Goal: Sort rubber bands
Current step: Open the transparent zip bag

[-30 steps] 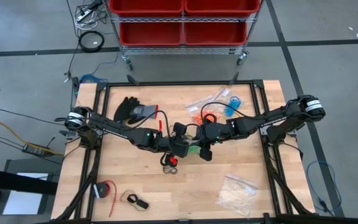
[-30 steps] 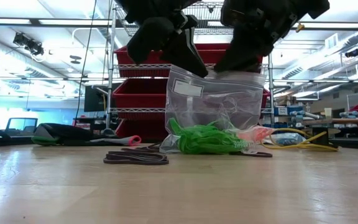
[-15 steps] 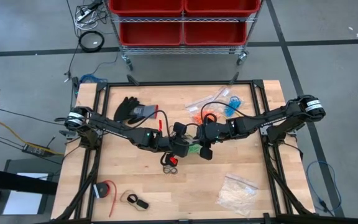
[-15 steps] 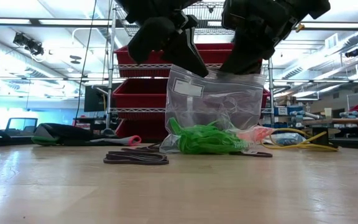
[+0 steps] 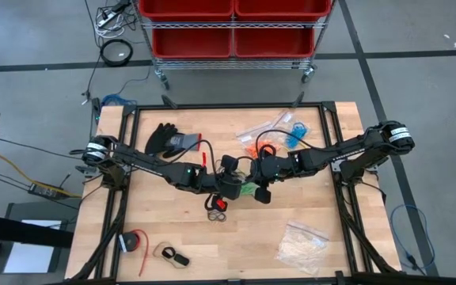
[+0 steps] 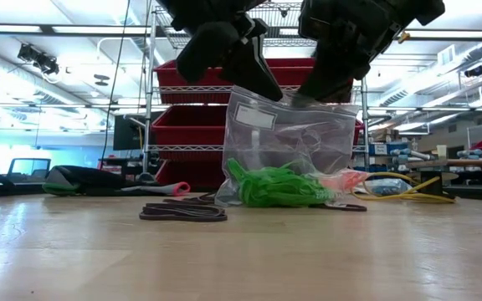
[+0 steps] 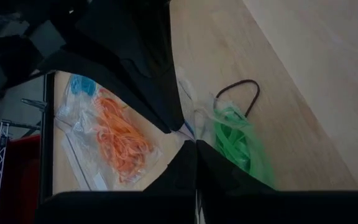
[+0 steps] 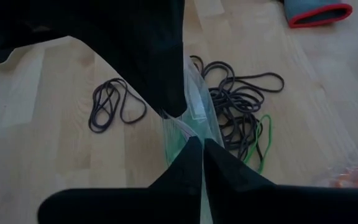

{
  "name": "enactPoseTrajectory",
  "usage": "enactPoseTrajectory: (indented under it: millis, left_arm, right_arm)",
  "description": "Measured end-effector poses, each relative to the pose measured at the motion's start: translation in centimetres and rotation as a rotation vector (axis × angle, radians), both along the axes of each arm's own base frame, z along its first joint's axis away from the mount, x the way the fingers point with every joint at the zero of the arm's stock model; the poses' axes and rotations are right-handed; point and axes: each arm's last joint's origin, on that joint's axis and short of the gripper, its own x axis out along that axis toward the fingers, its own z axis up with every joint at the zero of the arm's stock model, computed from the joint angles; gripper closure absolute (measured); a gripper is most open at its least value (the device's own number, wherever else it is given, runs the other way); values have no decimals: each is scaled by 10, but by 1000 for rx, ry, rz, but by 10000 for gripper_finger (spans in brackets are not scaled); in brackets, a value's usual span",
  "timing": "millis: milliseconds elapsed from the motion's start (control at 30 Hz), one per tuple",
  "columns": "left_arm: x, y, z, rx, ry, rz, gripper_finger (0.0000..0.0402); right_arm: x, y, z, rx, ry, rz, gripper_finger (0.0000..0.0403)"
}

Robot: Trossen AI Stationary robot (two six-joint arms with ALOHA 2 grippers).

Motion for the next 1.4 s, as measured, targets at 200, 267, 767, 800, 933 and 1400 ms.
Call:
enactPoseTrajectory:
  millis: [200, 267, 767, 800, 933, 1400]
  left_arm:
    - [0, -1, 1, 23, -14, 21, 376]
    - [0, -3, 2, 51, -30, 37, 373]
    - [-1, -8, 3, 97, -28, 13, 338]
    - [-1, -8, 3, 97, -28, 13, 336]
    - [-1, -8, 3, 99, -26, 8, 333]
    - [1, -8, 2, 126, -19, -28, 333]
  right_arm:
    - [0, 0, 0, 0, 1, -1, 402]
    - [0, 0, 0, -1, 1, -2, 402]
    - [0, 0, 0, 14, 0, -23, 403]
    - [0, 0, 0, 16, 0, -25, 403]
    - [0, -1, 0, 29, -2, -38, 403]
    - [4, -4, 4, 99, -52, -30, 403]
